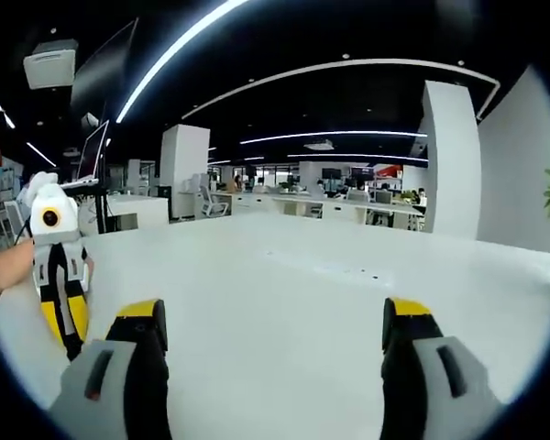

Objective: Snap the two parts of the plastic buckle together until the buckle closes and remains connected.

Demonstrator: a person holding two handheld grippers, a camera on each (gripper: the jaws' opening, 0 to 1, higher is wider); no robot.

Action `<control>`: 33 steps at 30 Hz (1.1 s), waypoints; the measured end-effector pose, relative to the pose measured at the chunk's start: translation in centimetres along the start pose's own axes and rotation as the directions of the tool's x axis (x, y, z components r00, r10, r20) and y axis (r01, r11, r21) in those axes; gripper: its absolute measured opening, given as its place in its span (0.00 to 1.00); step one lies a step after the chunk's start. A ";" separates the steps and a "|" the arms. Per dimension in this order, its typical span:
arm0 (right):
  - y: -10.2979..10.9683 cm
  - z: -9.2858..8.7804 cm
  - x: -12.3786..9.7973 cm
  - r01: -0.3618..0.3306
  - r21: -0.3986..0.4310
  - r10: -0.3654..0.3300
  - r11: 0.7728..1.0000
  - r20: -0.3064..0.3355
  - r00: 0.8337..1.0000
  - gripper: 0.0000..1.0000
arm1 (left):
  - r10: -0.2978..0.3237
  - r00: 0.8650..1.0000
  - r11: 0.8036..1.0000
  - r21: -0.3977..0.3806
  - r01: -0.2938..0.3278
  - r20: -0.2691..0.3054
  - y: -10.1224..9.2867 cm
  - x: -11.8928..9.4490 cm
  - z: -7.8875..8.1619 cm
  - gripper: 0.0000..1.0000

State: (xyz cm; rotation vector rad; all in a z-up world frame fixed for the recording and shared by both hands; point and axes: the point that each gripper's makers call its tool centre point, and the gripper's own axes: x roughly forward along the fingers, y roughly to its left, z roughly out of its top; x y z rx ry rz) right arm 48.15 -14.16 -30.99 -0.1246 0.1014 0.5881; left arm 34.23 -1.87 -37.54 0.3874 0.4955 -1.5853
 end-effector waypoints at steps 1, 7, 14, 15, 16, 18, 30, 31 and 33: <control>0.0 0.1 0.0 0.000 -0.002 0.000 1.000 0.002 1.000 0.98 | 0.002 1.000 1.000 -0.004 -0.002 -0.001 0.0 0.0 0.0 0.10; -0.2 0.2 0.2 -0.007 -0.004 0.007 1.000 -0.001 1.000 0.96 | 0.017 1.000 1.000 -0.019 -0.016 0.019 0.0 -0.2 0.3 0.10; -0.2 0.1 0.4 -0.016 -0.003 0.016 1.000 -0.007 1.000 0.96 | 0.072 0.997 0.996 -0.048 -0.071 0.027 1.3 -0.7 0.6 0.10; -0.2 0.1 0.4 -0.017 -0.004 0.017 1.000 -0.009 1.000 0.96 | 0.084 0.996 0.995 -0.051 -0.082 0.027 1.5 -0.7 0.6 0.10; -0.2 0.0 0.4 -0.018 -0.006 0.018 1.000 -0.011 1.000 0.96 | 0.093 0.995 0.994 -0.059 -0.091 0.028 1.6 -0.8 0.7 0.10; 0.1 0.0 0.3 -0.021 -0.011 0.021 1.000 -0.013 1.000 0.96 | 0.102 0.994 0.993 -0.068 -0.100 0.032 1.8 -1.0 0.9 0.10; 0.2 0.2 0.4 -0.028 -0.020 0.027 0.999 -0.010 1.000 0.97 | 0.176 0.983 0.980 -0.102 -0.170 0.050 2.5 -1.5 1.7 0.10; 0.4 0.2 0.4 -0.036 -0.021 0.035 0.999 -0.010 0.999 0.97 | 0.191 0.980 0.978 -0.100 -0.185 0.053 2.9 -1.6 1.8 0.10; 0.5 0.0 0.4 -0.039 -0.022 0.038 0.999 -0.019 0.999 0.97 | 0.223 0.973 0.971 -0.101 -0.217 0.053 3.4 -1.8 1.9 0.10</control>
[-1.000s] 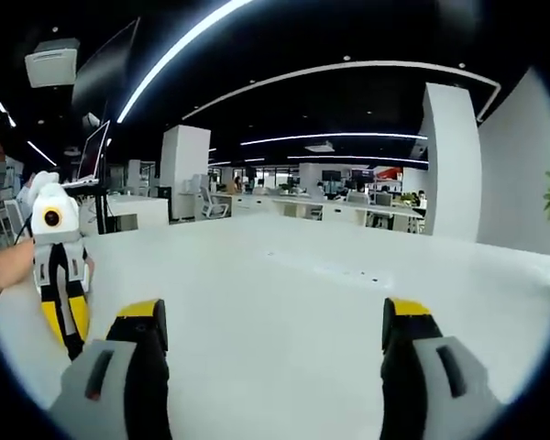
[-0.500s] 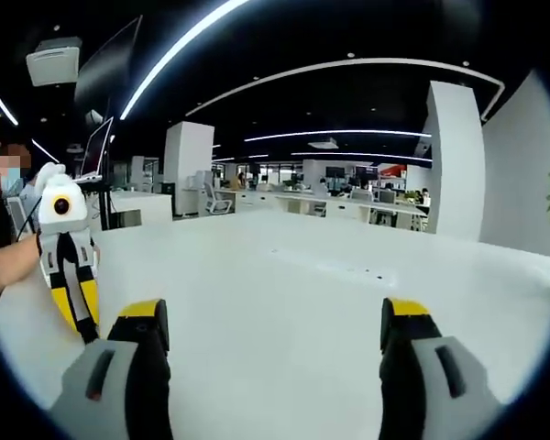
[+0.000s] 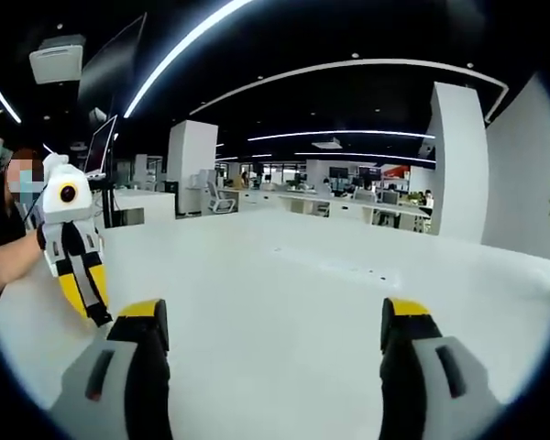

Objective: Snap the two parts of the plastic buckle together until the buckle closes and remains connected.

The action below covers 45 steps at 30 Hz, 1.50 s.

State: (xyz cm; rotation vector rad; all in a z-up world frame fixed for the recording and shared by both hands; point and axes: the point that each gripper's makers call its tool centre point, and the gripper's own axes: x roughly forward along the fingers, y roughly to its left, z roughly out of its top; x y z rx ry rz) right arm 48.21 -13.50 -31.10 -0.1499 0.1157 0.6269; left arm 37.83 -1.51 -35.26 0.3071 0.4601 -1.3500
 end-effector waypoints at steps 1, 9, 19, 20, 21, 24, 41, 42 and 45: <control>0.0 0.0 0.0 -0.001 -0.001 0.001 1.000 0.000 1.000 0.97 | 0.007 1.000 1.000 -0.003 -0.007 0.003 0.4 -0.1 0.1 0.10; -0.1 -0.2 0.2 -0.003 -0.010 0.003 1.000 -0.011 1.000 0.96 | 0.096 0.995 0.994 -0.053 -0.095 0.025 2.5 -0.7 0.5 0.10; -0.3 -0.3 0.3 -0.003 -0.009 0.003 1.000 -0.019 1.000 0.97 | 0.259 0.960 0.964 -0.093 -0.249 0.111 5.1 -1.8 2.1 0.10; -0.5 -0.3 0.4 -0.002 -0.009 0.002 1.000 -0.020 1.000 0.97 | 0.276 0.954 0.959 -0.093 -0.266 0.117 5.4 -1.9 2.2 0.10; -0.6 -0.3 0.6 -0.005 -0.009 0.004 1.000 -0.022 1.000 0.97 | 0.306 0.944 0.951 -0.095 -0.295 0.126 6.0 -2.1 2.4 0.10; -0.4 -0.2 0.5 -0.004 -0.004 0.004 1.000 -0.015 1.000 0.98 | 0.330 0.933 0.941 -0.124 -0.314 0.141 6.6 -2.5 2.6 0.10; 0.0 -0.5 0.3 -0.008 -0.004 0.008 1.000 -0.023 1.000 0.97 | 0.411 0.897 0.906 -0.180 -0.382 0.164 8.0 -3.1 2.1 0.11; 0.2 -0.5 0.2 -0.008 -0.005 0.008 1.000 -0.025 1.000 0.97 | 0.411 0.897 0.906 -0.180 -0.383 0.163 8.1 -3.1 2.2 0.11; 0.2 -0.5 0.2 -0.009 -0.007 0.009 1.000 -0.024 1.000 0.97 | 0.416 0.896 0.905 -0.172 -0.390 0.158 8.4 -3.1 2.1 0.11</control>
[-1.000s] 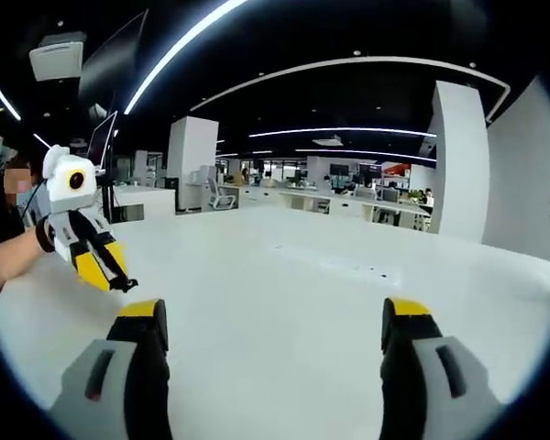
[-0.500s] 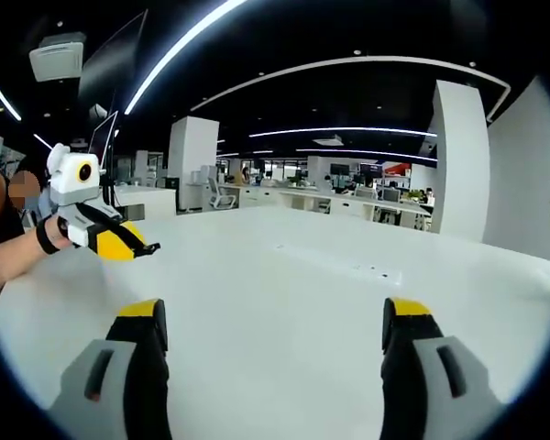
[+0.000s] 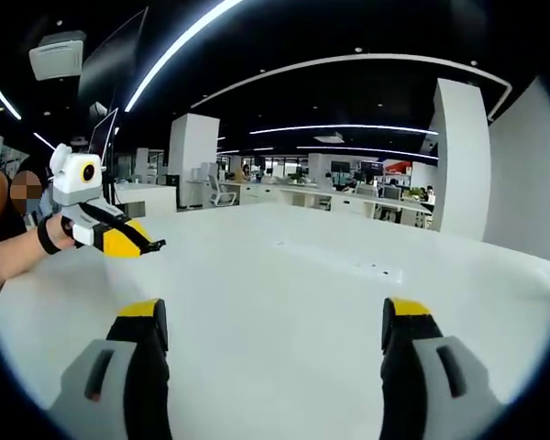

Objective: Snap the two parts of the plastic buckle together until the buckle closes and remains connected.

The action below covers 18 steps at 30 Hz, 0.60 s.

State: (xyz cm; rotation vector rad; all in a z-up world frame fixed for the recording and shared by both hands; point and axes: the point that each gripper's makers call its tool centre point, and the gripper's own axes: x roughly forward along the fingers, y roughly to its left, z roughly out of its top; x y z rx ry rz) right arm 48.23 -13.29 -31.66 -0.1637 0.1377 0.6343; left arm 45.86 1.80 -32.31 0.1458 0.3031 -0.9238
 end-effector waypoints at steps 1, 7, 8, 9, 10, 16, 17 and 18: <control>-0.1 0.0 0.0 0.000 0.001 0.000 1.000 0.001 1.000 0.97 | 0.002 1.000 1.000 0.005 -0.002 -0.001 0.1 0.0 0.0 0.11; -0.2 -0.1 0.2 -0.005 -0.008 0.005 1.000 -0.012 1.000 0.97 | 0.021 1.000 1.000 -0.005 -0.021 -0.004 0.9 0.2 -0.1 0.11; -0.3 0.0 0.2 -0.004 -0.008 0.004 1.000 -0.009 1.000 0.97 | 0.023 1.000 1.000 -0.006 -0.023 -0.001 1.0 0.1 0.1 0.11; -0.3 0.0 0.2 -0.006 -0.006 0.006 1.000 -0.007 1.000 0.97 | 0.022 1.000 1.000 -0.009 -0.022 0.004 1.0 0.0 0.3 0.11; -0.3 0.0 0.2 -0.007 -0.007 0.007 1.000 -0.008 1.000 0.97 | 0.021 1.000 1.000 -0.011 -0.021 0.008 1.1 -0.1 0.5 0.11; -0.2 0.1 0.2 -0.015 -0.011 0.015 1.000 -0.006 1.000 0.97 | 0.014 1.000 1.000 -0.005 -0.014 0.011 1.0 0.3 1.4 0.11; -0.2 0.1 0.1 -0.016 -0.012 0.016 1.000 -0.005 1.000 0.97 | 0.015 1.000 1.000 0.008 -0.015 0.007 0.9 0.5 1.4 0.11; -0.1 0.1 0.1 -0.016 -0.012 0.016 1.000 -0.005 1.000 0.97 | 0.023 1.000 0.999 0.023 -0.023 0.007 0.9 0.7 1.4 0.11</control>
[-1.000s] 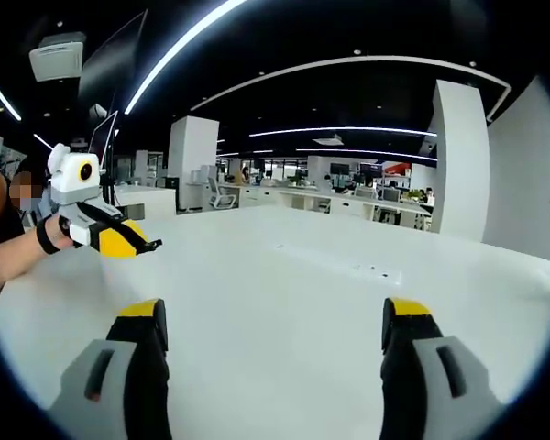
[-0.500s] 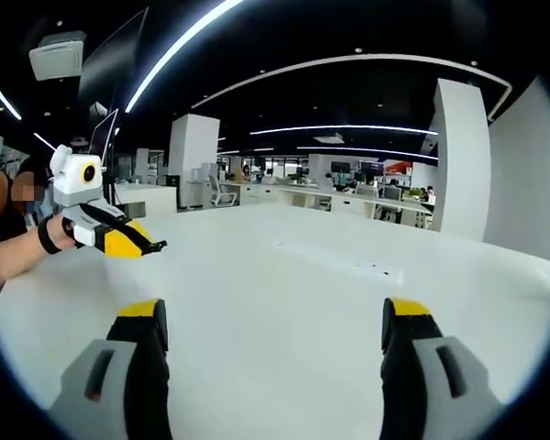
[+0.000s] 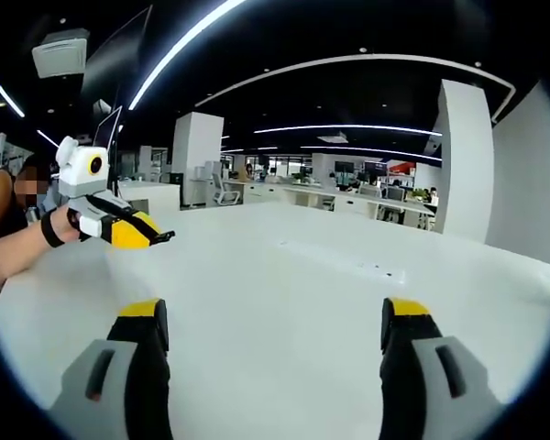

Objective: Snap the two parts of the plastic buckle together until the buckle closes and remains connected.

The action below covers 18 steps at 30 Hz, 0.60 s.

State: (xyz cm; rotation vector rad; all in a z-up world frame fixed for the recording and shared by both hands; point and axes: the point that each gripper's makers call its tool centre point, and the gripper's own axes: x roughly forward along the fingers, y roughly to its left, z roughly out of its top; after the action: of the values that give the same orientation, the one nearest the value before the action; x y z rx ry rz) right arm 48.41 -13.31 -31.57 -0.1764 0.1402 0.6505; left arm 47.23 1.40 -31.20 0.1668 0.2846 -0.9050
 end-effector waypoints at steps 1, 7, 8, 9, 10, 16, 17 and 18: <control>0.1 0.0 -0.1 0.001 0.001 -0.001 1.000 0.000 1.000 0.97 | 0.000 1.000 1.000 0.008 0.000 -0.002 -0.2 0.1 0.0 0.11; -0.1 -0.3 0.1 -0.001 -0.003 0.001 1.000 -0.011 1.000 0.96 | 0.004 1.000 1.000 -0.013 -0.004 0.009 -0.3 1.0 0.8 0.11; -0.2 -0.3 0.1 0.003 -0.004 -0.003 1.000 -0.009 1.000 0.97 | 0.005 1.000 1.000 -0.007 -0.005 0.005 -0.1 1.2 0.7 0.11; -0.4 -0.2 0.1 0.005 -0.004 -0.005 1.000 -0.007 1.000 0.97 | 0.007 1.000 1.000 -0.005 -0.007 0.003 -0.1 1.3 0.7 0.11; -0.4 -0.2 0.1 0.004 -0.004 -0.004 1.000 -0.007 1.000 0.97 | 0.005 1.000 1.000 -0.004 -0.005 0.001 -0.4 1.4 0.6 0.11; -0.1 -0.4 0.1 -0.005 -0.003 0.005 1.000 -0.012 1.000 0.96 | 0.008 1.000 1.000 -0.028 -0.008 0.004 -1.0 2.2 0.7 0.11; -0.1 -0.4 0.1 -0.005 -0.004 0.005 1.000 -0.013 1.000 0.96 | 0.009 1.000 0.999 -0.031 -0.009 0.004 -1.0 2.4 0.8 0.11; -0.2 -0.4 0.0 -0.006 -0.004 0.006 1.000 -0.011 1.000 0.96 | 0.011 1.000 0.999 -0.031 -0.011 0.005 -1.0 2.6 0.8 0.11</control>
State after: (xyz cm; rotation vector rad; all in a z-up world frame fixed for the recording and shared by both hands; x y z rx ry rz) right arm 48.51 -13.47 -31.91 -0.1837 0.1497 0.6555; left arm 48.06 -1.35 -31.26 0.1372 0.2929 -0.8893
